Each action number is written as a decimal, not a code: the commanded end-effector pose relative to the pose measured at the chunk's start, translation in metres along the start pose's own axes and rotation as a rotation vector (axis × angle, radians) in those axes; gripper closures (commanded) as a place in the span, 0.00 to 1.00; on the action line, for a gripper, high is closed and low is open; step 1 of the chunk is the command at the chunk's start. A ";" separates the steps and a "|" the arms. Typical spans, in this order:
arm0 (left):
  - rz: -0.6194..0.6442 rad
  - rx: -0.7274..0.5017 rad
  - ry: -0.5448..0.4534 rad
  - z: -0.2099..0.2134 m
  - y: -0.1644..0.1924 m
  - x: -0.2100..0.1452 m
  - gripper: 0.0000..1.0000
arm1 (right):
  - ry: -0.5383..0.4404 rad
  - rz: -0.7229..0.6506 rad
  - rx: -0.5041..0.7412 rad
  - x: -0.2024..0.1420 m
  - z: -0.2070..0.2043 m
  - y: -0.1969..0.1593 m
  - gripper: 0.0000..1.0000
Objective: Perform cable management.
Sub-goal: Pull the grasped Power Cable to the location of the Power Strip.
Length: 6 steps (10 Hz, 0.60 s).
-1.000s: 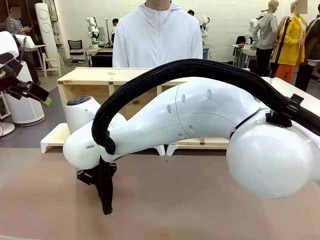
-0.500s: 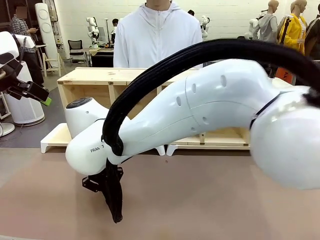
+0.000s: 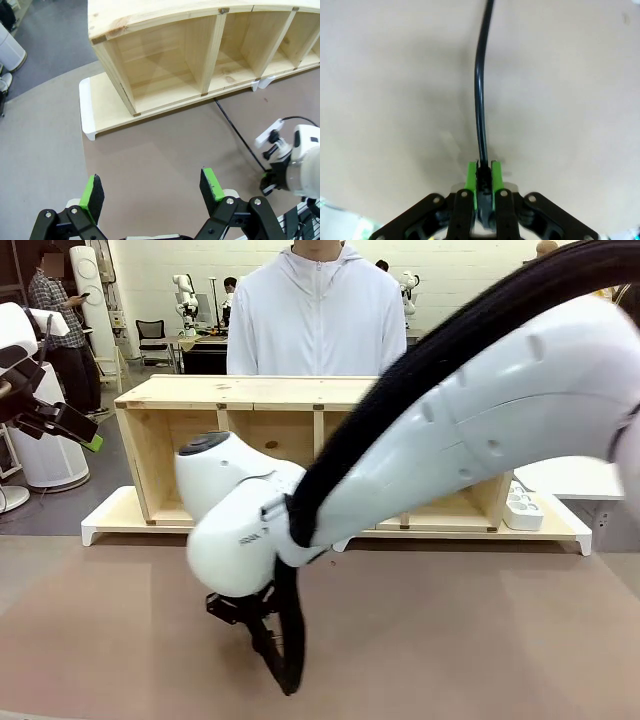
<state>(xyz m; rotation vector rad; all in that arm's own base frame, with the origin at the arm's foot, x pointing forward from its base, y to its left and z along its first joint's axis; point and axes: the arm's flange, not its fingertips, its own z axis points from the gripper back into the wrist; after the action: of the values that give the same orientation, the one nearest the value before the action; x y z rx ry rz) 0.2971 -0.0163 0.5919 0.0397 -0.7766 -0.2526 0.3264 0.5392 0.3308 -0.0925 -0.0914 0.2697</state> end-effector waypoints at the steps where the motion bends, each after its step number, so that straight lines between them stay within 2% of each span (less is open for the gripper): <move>1: 0.003 0.003 -0.011 -0.001 0.000 0.002 0.00 | -0.034 -0.091 0.027 -0.042 0.004 -0.039 0.86; 6: 0.003 0.003 -0.011 -0.001 0.000 0.002 0.00 | -0.036 -0.303 0.070 -0.085 -0.001 -0.110 0.86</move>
<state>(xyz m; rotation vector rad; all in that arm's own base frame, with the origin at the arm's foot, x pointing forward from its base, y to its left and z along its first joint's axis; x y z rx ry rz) 0.2972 -0.0163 0.5919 0.0395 -0.7766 -0.2524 0.2821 0.4226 0.3356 -0.0449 -0.1238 0.0208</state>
